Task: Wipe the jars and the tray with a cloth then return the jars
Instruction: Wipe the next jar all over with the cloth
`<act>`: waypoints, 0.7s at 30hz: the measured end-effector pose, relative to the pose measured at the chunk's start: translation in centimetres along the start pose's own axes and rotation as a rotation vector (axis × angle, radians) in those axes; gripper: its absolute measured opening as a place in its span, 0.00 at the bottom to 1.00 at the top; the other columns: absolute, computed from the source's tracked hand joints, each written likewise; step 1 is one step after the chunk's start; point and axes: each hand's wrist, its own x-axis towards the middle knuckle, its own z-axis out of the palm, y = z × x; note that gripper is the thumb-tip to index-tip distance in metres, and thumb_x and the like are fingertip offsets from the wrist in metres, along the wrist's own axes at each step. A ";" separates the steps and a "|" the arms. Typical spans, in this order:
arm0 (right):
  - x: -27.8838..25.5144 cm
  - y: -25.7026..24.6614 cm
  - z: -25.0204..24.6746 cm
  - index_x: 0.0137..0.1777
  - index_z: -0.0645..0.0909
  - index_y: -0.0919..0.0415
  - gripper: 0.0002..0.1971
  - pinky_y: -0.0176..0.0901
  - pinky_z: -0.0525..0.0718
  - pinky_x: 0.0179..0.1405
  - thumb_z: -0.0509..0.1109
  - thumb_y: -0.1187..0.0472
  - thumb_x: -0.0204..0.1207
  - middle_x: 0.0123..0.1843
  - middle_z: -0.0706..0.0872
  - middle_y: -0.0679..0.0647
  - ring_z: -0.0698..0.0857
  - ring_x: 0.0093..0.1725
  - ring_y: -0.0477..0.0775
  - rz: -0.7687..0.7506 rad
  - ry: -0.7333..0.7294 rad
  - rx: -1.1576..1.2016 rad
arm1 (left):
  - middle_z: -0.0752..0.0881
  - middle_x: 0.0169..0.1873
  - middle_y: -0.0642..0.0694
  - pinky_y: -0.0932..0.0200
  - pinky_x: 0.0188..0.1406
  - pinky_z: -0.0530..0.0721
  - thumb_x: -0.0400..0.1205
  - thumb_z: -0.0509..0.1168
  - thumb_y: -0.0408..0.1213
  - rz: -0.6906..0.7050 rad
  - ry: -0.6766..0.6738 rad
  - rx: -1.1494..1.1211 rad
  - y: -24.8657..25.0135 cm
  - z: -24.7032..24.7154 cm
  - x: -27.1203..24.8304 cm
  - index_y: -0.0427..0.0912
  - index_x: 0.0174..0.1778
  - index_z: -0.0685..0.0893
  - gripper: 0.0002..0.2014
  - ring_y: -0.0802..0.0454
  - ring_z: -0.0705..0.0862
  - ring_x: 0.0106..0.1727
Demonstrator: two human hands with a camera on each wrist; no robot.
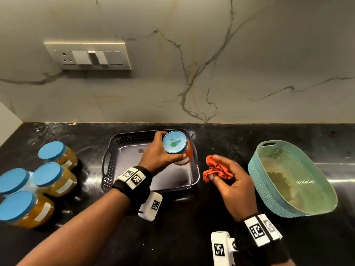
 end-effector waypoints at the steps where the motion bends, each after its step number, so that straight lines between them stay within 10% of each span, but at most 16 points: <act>1: 0.5 -0.6 0.5 0.69 0.82 0.51 0.30 0.29 0.82 0.59 0.81 0.72 0.69 0.58 0.88 0.44 0.87 0.58 0.40 0.020 0.000 0.042 | 0.85 0.58 0.58 0.52 0.59 0.88 0.58 0.86 0.55 0.007 0.002 -0.075 0.4 -0.7 -0.8 0.51 0.68 0.71 0.45 0.57 0.86 0.61; 9: 2.3 -5.3 5.3 0.64 0.85 0.52 0.25 0.42 0.86 0.62 0.78 0.76 0.71 0.62 0.88 0.58 0.89 0.60 0.52 -0.083 -0.104 0.315 | 0.85 0.63 0.46 0.58 0.65 0.84 0.59 0.84 0.42 0.127 0.076 -0.465 1.4 -5.2 -7.6 0.47 0.71 0.69 0.45 0.56 0.86 0.65; 15: 2.1 -9.9 8.1 0.65 0.84 0.62 0.22 0.45 0.86 0.62 0.76 0.78 0.72 0.62 0.87 0.56 0.89 0.62 0.51 -0.246 -0.200 0.251 | 0.86 0.64 0.52 0.68 0.64 0.80 0.63 0.83 0.45 0.188 0.052 -0.349 0.8 -7.7 -10.6 0.48 0.72 0.73 0.41 0.60 0.85 0.67; 21: 1.9 -12.0 11.2 0.59 0.84 0.52 0.24 0.43 0.83 0.61 0.81 0.69 0.64 0.56 0.87 0.44 0.86 0.58 0.44 -0.376 -0.169 -0.157 | 0.86 0.67 0.41 0.35 0.68 0.85 0.65 0.88 0.32 0.223 0.056 -0.317 -0.9 -9.8 -12.1 0.41 0.75 0.78 0.42 0.41 0.86 0.68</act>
